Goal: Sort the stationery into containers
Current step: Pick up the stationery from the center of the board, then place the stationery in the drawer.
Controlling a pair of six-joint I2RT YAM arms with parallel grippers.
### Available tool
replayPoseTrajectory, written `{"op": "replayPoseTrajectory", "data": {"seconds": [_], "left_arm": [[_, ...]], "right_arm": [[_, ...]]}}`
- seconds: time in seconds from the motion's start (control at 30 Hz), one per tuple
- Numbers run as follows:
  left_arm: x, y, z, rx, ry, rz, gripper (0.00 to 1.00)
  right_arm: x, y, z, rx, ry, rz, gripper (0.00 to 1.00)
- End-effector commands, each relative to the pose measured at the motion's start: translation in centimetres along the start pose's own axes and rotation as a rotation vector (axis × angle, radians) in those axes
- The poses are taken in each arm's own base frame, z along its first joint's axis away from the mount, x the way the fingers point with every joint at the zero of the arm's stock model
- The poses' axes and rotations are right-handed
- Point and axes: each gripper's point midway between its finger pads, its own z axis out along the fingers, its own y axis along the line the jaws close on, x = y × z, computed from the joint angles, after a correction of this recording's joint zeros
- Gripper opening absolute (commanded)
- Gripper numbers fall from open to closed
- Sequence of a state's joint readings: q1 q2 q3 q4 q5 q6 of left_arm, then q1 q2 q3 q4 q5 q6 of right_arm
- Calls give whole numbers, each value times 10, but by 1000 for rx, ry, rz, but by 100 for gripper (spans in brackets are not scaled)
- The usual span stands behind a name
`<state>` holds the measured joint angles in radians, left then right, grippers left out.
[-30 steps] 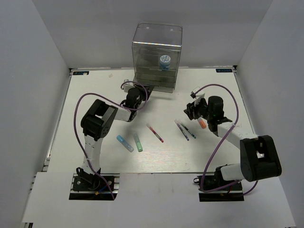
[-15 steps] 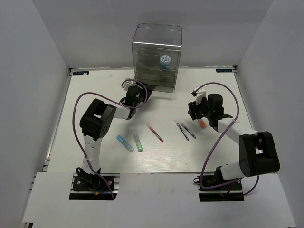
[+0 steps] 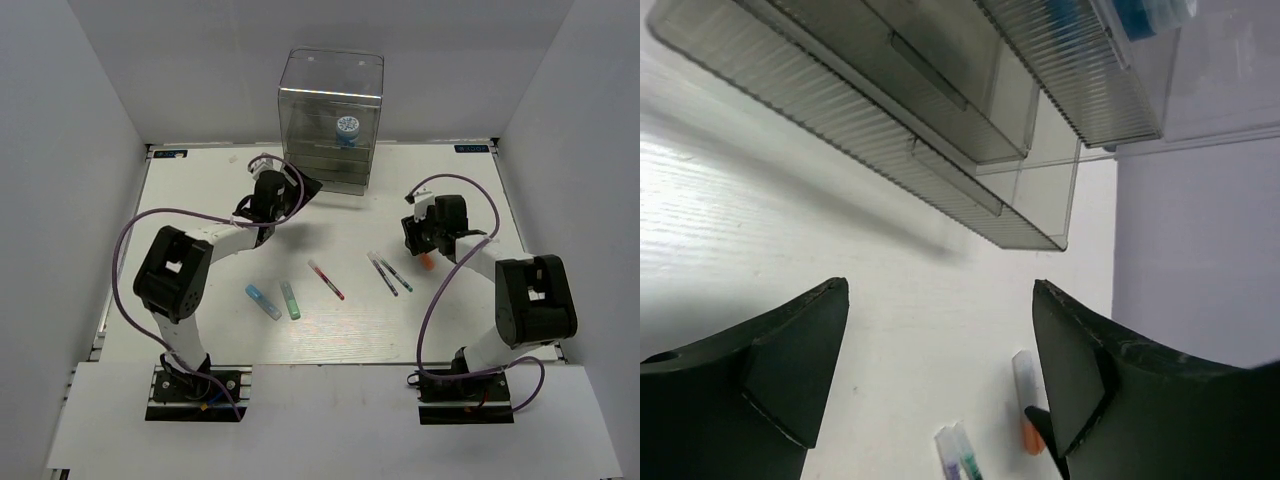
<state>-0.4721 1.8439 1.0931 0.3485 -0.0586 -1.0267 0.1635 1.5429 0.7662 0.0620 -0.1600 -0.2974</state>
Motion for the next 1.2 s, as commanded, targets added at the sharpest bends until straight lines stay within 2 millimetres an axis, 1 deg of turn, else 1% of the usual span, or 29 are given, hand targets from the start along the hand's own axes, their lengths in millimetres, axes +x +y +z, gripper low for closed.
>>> {"op": "replayPoseTrajectory", "data": {"seconds": [0.0, 0.03, 0.07, 0.1, 0.13, 0.17, 0.23, 0.27, 0.3, 0.4, 0.43, 0.47, 0.5, 0.57, 0.6, 0.67, 0.7, 0.77, 0.8, 0.83, 0.87, 0.9, 0.93, 0.97, 1.0, 1.03, 1.07, 1.13, 1.17], "left_arm": [[-8, 5, -21, -79, 27, 97, 84], [-10, 5, -23, -100, 28, 99, 84], [-5, 18, -32, -166, 58, 105, 87], [-8, 18, -36, -191, 60, 108, 88], [-7, 23, -41, -226, 74, 121, 88], [-5, 40, -53, -315, 98, 132, 89], [-9, 49, -66, -396, 107, 156, 92], [-7, 64, -80, -471, 130, 188, 93], [-13, 61, -89, -481, 117, 192, 95], [-7, 80, -116, -537, 133, 204, 100], [-12, 73, -126, -518, 119, 201, 100], [-11, 76, -134, -525, 124, 202, 100], [-7, 81, -141, -541, 131, 190, 100], [-8, 80, -155, -545, 124, 159, 100], [-4, 87, -164, -578, 142, 153, 100], [-3, 88, -176, -597, 141, 116, 100], [0, 94, -186, -635, 159, 105, 100], [10, 102, -200, -676, 181, 81, 100], [11, 98, -204, -659, 175, 76, 100], [15, 106, -209, -680, 178, 55, 100], [18, 106, -212, -675, 184, 35, 100], [22, 108, -216, -679, 196, 23, 100], [24, 111, -222, -685, 194, 11, 100], [25, 112, -223, -697, 188, -18, 100], [27, 117, -229, -714, 193, -25, 100], [27, 120, -232, -734, 185, -34, 100], [30, 125, -234, -753, 190, -41, 100], [31, 127, -236, -756, 191, -41, 100], [34, 133, -238, -769, 198, -38, 100]], "right_arm": [[-7, -6, 2, -7, 16, -3, 53], [-4, -5, 4, -17, 27, -4, 53], [-7, -5, 4, -20, 23, -9, 53], [2, -1, 5, -34, 58, -6, 53], [3, -2, 5, -34, 69, -2, 53], [7, -1, 5, -39, 89, 3, 53], [14, -2, 7, -42, 115, 12, 53], [16, -3, 8, -39, 126, 15, 53], [17, -5, 7, -36, 127, 20, 53], [22, -6, 8, -39, 146, 22, 53], [22, -8, 8, -35, 149, 29, 53], [30, -7, 9, -43, 179, 37, 53], [29, -5, 10, -49, 181, 37, 52], [36, -7, 10, -55, 200, 41, 52], [39, -6, 10, -61, 209, 40, 49], [42, -4, 10, -85, 213, 2, 35], [44, -2, 9, -98, 220, -11, 24], [40, 4, 7, -154, 196, -73, 14], [36, 8, 5, -178, 189, -97, 6], [32, 15, 4, -219, 166, -116, 4], [14, 16, 1, -251, 108, -212, 1], [7, 28, -1, -310, 79, -239, 0], [-2, 31, -3, -337, 53, -299, 0], [-46, 26, -5, -345, -48, -382, 0], [-50, 41, -9, -422, -62, -424, 0], [-59, 45, -10, -449, -89, -447, 0], [-91, 53, -16, -490, -170, -504, 0], [-106, 66, -15, -542, -220, -590, 0], [-136, 73, -20, -560, -300, -633, 0]]}}
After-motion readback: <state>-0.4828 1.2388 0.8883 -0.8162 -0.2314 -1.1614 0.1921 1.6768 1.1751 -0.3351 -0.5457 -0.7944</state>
